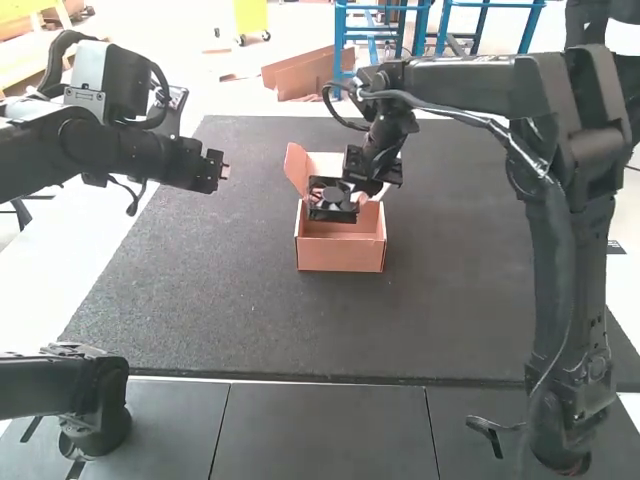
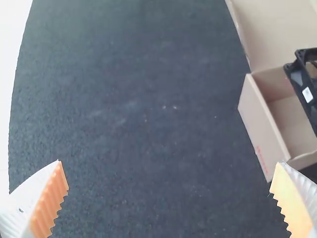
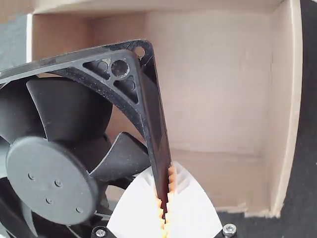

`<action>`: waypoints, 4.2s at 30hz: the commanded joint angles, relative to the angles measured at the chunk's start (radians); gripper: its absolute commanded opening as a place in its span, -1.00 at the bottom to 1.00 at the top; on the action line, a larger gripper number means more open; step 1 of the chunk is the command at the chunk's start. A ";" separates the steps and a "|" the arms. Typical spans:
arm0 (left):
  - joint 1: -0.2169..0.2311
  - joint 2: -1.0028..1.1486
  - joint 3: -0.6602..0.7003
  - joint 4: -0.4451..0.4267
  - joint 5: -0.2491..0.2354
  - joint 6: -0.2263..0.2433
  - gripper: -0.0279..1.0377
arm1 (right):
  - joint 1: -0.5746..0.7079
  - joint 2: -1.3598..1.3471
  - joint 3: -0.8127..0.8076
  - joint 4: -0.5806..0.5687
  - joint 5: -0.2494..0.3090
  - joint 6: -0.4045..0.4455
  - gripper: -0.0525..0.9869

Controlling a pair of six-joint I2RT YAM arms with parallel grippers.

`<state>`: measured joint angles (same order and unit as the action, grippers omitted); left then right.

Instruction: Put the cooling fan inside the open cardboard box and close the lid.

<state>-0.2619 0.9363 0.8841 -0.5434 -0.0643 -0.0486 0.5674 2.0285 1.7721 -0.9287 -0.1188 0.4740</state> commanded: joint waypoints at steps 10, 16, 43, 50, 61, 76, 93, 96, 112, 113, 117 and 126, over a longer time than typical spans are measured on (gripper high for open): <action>-0.003 -0.021 0.006 0.013 -0.014 0.007 0.87 | -0.041 0.124 0.092 -0.022 0.093 -0.049 -0.91; -0.002 -0.013 0.006 0.042 -0.017 0.007 0.87 | -0.046 0.162 0.087 -0.022 0.065 -0.069 -0.89; -0.008 0.412 0.139 0.358 -0.092 0.003 0.87 | -0.113 -0.060 0.184 0.013 0.214 -0.390 0.84; -0.017 0.562 0.213 0.438 -0.135 0.003 0.87 | -0.167 -0.079 0.087 0.189 0.260 -0.437 0.84; -0.013 0.812 0.409 0.482 -0.175 0.004 0.87 | -0.267 -0.054 0.020 0.383 0.068 -0.419 0.84; -0.017 0.958 0.536 0.459 -0.170 0.001 0.87 | -0.337 0.096 0.155 0.283 -0.142 -0.345 0.77; -0.017 0.964 0.535 0.458 -0.169 0.006 0.87 | -0.327 0.128 0.213 0.238 -0.139 -0.344 -0.05; -0.017 0.964 0.535 0.458 -0.170 0.007 0.87 | -0.327 0.127 0.225 0.215 -0.139 -0.342 -0.29; -0.017 0.972 0.533 0.468 -0.155 0.012 0.87 | -0.327 0.121 0.227 0.176 -0.139 -0.330 -0.93; -0.017 0.973 0.535 0.470 -0.140 0.012 0.87 | -0.327 0.121 0.227 0.176 -0.140 -0.328 -0.93; -0.034 0.975 0.535 0.487 -0.115 0.012 0.87 | -0.317 0.121 0.227 0.176 -0.140 -0.327 -0.93; -0.056 1.029 0.567 0.499 -0.132 0.012 0.87 | -0.294 0.121 0.227 0.176 -0.153 -0.324 -0.93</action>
<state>-0.3031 1.9419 1.4223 -0.0406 -0.1959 -0.0463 0.2489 2.1643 1.9690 -0.7425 -0.2584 0.1432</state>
